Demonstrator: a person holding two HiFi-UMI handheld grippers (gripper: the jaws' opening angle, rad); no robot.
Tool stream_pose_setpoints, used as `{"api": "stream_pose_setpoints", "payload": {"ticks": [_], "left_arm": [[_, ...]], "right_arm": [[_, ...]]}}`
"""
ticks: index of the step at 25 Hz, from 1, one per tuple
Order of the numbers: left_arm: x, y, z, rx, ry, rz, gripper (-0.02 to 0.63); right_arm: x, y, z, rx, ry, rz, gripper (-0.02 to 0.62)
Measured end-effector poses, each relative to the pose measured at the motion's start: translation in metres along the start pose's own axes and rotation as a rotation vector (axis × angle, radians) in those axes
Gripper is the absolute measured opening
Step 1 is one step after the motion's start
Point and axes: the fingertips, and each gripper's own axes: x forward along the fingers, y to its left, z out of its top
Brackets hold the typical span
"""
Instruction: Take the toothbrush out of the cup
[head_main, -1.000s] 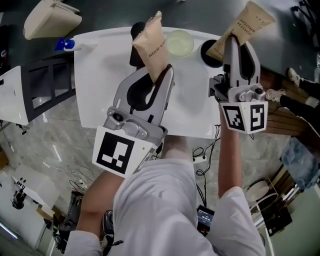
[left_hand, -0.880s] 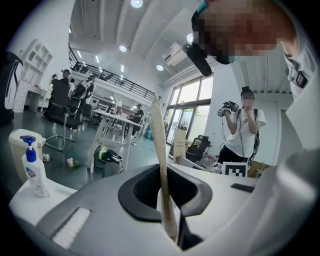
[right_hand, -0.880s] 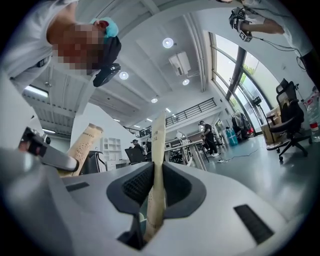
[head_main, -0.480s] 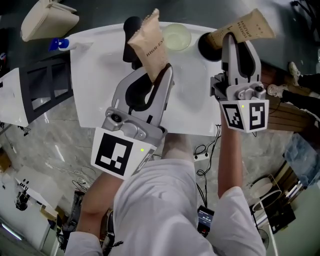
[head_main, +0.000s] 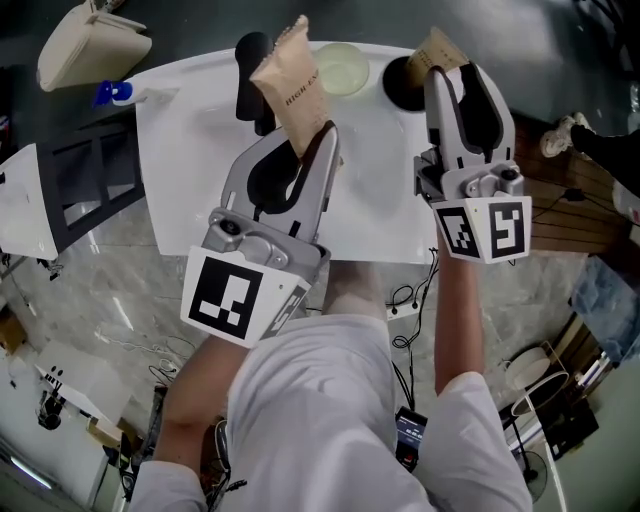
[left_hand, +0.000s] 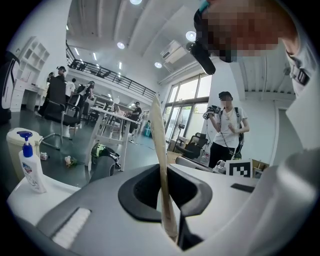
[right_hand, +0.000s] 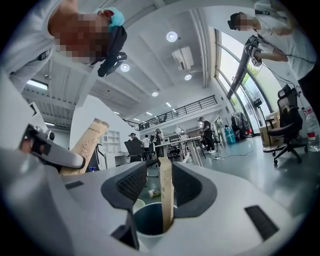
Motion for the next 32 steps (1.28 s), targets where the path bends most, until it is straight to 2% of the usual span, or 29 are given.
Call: {"api": "stream_pose_setpoints", "payload": {"ticks": [5, 14, 19, 22, 25, 32], "left_arm": [[-0.003, -0.002, 0.005, 0.008, 0.000, -0.004, 0.021], [-0.027, -0.013, 0.031, 0.026, -0.015, -0.018, 0.021], [-0.043, -0.022, 0.049, 0.042, -0.033, -0.028, 0.021], [-0.052, -0.029, 0.060, 0.053, -0.045, -0.035, 0.021], [-0.064, -0.037, 0.069, 0.064, -0.057, -0.038, 0.021], [-0.073, -0.043, 0.080, 0.098, -0.067, -0.056, 0.021]], "right_arm": [[-0.012, -0.001, 0.018, -0.015, 0.011, -0.041, 0.147], [-0.047, 0.010, 0.061, -0.080, 0.056, -0.095, 0.144], [-0.071, 0.024, 0.086, -0.124, 0.099, -0.107, 0.058], [-0.088, 0.030, 0.099, -0.138, 0.137, -0.131, 0.028], [-0.105, 0.041, 0.111, -0.107, 0.157, -0.144, 0.020], [-0.118, 0.075, 0.124, -0.086, 0.178, -0.097, 0.015]]}}
